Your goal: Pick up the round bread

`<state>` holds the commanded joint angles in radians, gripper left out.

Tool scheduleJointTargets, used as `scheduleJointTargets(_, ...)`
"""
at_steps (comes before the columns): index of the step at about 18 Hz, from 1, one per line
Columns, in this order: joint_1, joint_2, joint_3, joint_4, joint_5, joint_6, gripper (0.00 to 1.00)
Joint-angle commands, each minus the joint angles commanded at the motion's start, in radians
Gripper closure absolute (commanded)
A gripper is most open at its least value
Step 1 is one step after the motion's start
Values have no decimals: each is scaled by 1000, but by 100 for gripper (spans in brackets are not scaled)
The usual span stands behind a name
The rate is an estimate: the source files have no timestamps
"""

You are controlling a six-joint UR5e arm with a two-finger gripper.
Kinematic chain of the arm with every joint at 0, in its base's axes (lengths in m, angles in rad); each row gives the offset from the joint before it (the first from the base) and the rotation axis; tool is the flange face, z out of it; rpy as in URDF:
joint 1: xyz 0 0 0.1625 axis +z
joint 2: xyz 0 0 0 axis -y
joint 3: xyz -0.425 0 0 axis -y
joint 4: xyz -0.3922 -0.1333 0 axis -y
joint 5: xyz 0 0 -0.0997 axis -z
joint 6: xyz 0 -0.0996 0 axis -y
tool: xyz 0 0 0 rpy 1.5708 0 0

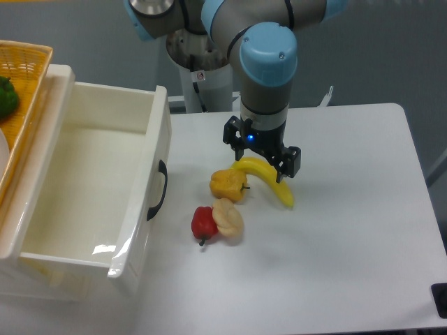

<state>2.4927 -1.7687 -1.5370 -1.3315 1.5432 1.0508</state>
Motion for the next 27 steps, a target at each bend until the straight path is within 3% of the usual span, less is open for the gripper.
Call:
scheduleJointTargets(8, -9, -5, -2, 0, -14, -11, 0)
scheduleJointTargets(11, -5, -6, -43, 5, -64, -26, 0)
scheduleJointTargets(18, -20, -34, -74, 14, -63, -158, 0)
scheduleJointTargets(24, -48, -83, -92, 112, -64, -351, 0)
scheduleJointTargets(27, -61, -107, -92, 118, -64, -451, 0)
